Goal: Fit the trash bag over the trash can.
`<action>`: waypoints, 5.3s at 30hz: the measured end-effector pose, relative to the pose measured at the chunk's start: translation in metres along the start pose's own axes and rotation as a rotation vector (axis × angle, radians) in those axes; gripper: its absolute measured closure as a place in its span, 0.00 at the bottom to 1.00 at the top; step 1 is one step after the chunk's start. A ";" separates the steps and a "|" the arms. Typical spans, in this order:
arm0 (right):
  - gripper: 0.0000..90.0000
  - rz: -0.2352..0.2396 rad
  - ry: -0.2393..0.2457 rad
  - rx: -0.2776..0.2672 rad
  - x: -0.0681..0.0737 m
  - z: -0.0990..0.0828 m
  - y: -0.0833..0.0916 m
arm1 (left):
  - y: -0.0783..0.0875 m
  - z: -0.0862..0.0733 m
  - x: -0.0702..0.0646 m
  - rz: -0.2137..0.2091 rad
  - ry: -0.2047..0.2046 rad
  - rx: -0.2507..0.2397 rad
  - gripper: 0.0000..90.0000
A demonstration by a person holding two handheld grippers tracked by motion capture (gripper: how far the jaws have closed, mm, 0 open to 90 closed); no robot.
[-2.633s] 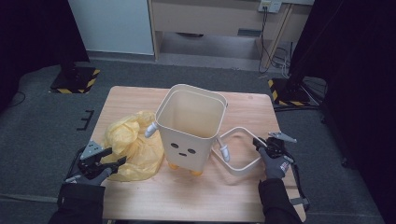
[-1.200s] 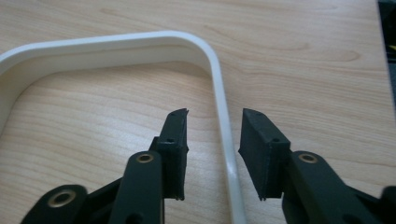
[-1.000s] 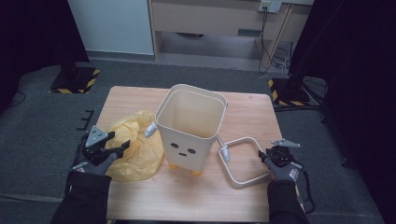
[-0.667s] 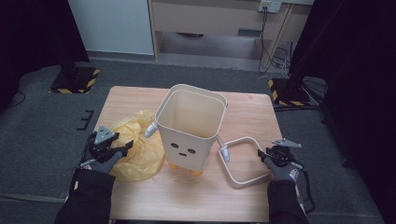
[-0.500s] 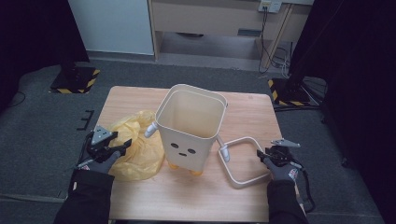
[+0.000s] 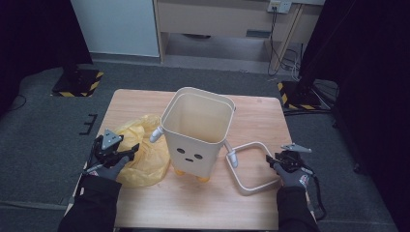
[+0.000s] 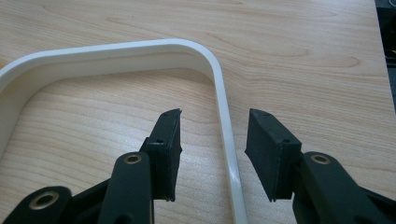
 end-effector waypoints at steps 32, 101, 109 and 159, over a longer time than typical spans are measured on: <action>0.60 -0.001 0.004 0.008 0.001 -0.001 0.000 | -0.002 -0.017 0.005 0.062 -0.090 0.118 0.92; 0.59 -0.026 -0.003 -0.074 0.001 0.007 0.010 | 0.220 0.099 -0.017 -0.118 0.072 -0.686 0.94; 0.59 -0.028 -0.004 -0.078 0.000 0.008 0.011 | 0.221 0.123 -0.046 -0.185 -0.005 -0.724 0.94; 0.60 -0.020 -0.018 -0.124 -0.003 0.011 0.018 | 0.175 0.206 -0.168 -0.376 -0.212 -0.647 0.92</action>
Point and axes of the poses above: each handheld gripper's, and its own axes: y roughly backward along the jaws, z roughly out of its top, x roughly to its left, the point moved 6 cm from there along -y, roughly forward along the jaws, and after that the axes turned 15 degrees about x, right-handed, at the moved point
